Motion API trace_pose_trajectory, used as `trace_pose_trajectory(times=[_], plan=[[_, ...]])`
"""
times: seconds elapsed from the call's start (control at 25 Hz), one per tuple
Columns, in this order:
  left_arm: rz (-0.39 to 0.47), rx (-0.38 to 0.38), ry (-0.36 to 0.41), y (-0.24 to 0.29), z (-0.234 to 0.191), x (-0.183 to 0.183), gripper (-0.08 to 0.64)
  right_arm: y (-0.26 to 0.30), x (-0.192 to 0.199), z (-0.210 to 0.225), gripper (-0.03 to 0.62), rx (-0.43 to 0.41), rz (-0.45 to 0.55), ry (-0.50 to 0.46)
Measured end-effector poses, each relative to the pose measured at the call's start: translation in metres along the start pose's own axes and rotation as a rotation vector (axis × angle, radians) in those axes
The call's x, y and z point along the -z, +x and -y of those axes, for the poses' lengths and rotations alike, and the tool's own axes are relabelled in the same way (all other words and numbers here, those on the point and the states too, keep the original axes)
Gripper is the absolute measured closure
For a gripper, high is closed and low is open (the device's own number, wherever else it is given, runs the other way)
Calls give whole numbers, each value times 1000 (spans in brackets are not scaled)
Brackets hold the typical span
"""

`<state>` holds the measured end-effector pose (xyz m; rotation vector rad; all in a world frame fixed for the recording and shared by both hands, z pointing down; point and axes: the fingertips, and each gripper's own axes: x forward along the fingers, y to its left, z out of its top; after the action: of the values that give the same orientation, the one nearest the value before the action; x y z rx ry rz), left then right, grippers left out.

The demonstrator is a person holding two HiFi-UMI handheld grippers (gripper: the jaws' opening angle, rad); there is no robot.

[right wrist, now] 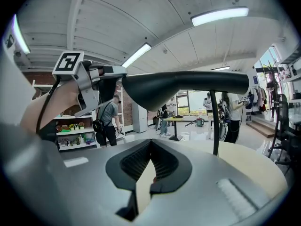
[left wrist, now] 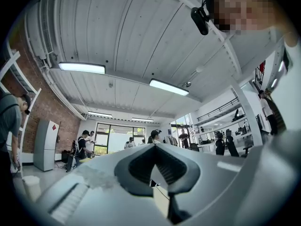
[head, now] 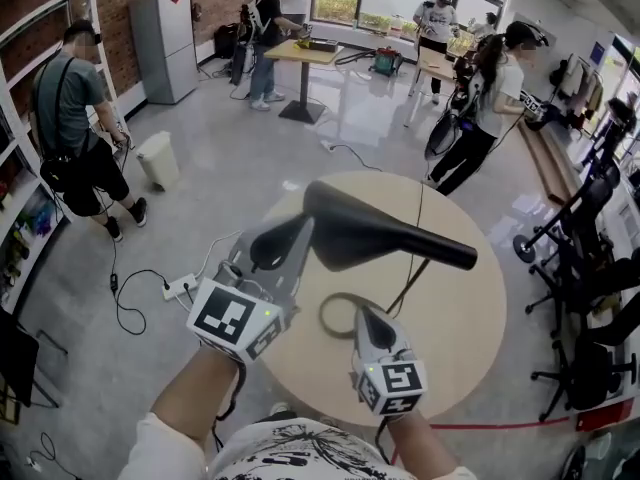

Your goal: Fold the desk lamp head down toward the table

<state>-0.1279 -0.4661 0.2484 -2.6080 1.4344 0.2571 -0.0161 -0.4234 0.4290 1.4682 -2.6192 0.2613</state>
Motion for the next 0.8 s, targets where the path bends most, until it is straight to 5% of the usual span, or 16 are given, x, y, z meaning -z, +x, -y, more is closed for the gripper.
trace_pose_trajectory(times=[0.56,0.8], plan=[[-149,57,-75,-4,15,74,555,-9,0,17,583,71,-10,-22],[-216,74,-186,-6,18,113,555,-14,5,27,584,104,-24,-20]])
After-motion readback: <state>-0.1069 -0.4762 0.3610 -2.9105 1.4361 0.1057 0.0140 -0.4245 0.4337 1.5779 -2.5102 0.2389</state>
